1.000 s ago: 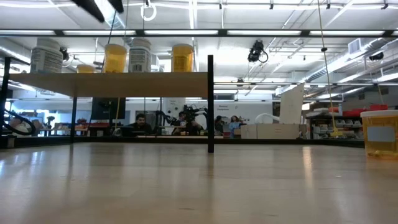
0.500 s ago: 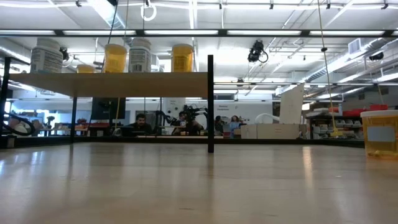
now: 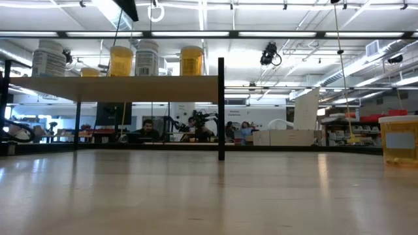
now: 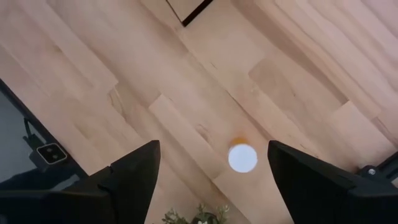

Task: Pick and place medicine bottles onto shelf by color
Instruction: Put the orange pill bottle on the shelf

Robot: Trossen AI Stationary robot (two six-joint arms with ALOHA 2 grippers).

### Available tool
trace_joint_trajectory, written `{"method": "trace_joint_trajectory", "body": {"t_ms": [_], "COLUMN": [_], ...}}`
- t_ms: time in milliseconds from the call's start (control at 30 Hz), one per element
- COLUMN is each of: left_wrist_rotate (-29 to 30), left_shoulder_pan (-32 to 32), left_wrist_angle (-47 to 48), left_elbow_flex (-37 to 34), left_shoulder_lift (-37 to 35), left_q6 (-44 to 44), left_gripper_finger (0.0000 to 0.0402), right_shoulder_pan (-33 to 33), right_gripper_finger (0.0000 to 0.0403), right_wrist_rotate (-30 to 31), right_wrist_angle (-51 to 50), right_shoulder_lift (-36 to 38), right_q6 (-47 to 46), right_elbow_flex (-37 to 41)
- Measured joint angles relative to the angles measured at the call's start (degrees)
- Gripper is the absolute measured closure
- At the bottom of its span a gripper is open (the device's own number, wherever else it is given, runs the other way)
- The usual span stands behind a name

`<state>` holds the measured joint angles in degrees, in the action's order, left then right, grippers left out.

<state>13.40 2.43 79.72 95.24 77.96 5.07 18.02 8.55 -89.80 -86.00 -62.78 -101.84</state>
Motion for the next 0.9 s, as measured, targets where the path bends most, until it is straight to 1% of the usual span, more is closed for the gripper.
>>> {"method": "trace_joint_trajectory", "body": {"t_ms": [200,367,467,567,900], "left_wrist_rotate": [-9.4,-11.0,-13.7,-14.0,-12.3], "left_shoulder_pan": [5.7,7.0,7.8,7.8,7.8], "left_wrist_angle": [1.3,2.4,4.8,7.0,7.6], "left_elbow_flex": [-0.1,0.0,0.0,-0.1,-0.1], "left_shoulder_lift": [2.3,4.4,6.0,7.6,9.3], "left_q6": [-8.5,-16.2,-17.8,-19.3,-22.8], "left_gripper_finger": [0.0106,0.0106,0.0106,0.0106,0.0106], "right_shoulder_pan": [0.0,0.1,0.2,0.2,0.2], "right_gripper_finger": [0.0099,0.0099,0.0099,0.0099,0.0099], "right_wrist_rotate": [0.8,1.6,1.8,2.3,3.4], "right_wrist_angle": [0.8,1.1,1.3,1.3,1.7], "right_shoulder_lift": [0.0,0.0,0.0,0.0,0.0], "right_q6": [0.2,0.0,0.0,0.0,1.4], "right_elbow_flex": [0.0,0.0,0.0,0.0,0.0]}}
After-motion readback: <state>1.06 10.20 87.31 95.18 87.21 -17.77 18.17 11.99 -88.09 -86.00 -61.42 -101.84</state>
